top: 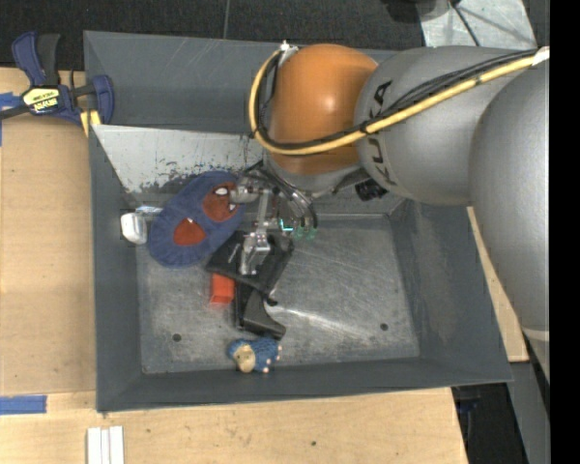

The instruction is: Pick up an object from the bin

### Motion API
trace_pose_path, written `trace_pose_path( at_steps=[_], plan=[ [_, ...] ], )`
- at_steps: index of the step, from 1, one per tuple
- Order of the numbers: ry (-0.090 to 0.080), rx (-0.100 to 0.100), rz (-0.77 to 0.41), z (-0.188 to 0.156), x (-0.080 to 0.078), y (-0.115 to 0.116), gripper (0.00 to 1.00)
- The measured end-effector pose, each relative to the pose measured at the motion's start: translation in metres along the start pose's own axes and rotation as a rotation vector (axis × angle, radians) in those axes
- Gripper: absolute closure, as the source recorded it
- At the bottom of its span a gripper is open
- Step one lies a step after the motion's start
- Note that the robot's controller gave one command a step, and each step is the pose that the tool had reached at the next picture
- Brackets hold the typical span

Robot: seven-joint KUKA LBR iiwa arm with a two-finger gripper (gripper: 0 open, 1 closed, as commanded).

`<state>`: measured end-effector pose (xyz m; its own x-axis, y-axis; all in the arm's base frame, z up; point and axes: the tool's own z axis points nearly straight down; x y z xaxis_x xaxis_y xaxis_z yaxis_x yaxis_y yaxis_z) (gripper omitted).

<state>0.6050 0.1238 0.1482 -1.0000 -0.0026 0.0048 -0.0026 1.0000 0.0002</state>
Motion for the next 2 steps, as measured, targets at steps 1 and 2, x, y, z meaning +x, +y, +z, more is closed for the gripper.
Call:
trace_pose_path(
  at_steps=[1, 2],
  plan=[
    [-0.022, -0.007, -0.255, 0.0285, -0.0009, -0.0056, 0.00],
    [-0.016, -0.005, -0.145, 0.0312, -0.0002, -0.0076, 0.00]
  ],
)
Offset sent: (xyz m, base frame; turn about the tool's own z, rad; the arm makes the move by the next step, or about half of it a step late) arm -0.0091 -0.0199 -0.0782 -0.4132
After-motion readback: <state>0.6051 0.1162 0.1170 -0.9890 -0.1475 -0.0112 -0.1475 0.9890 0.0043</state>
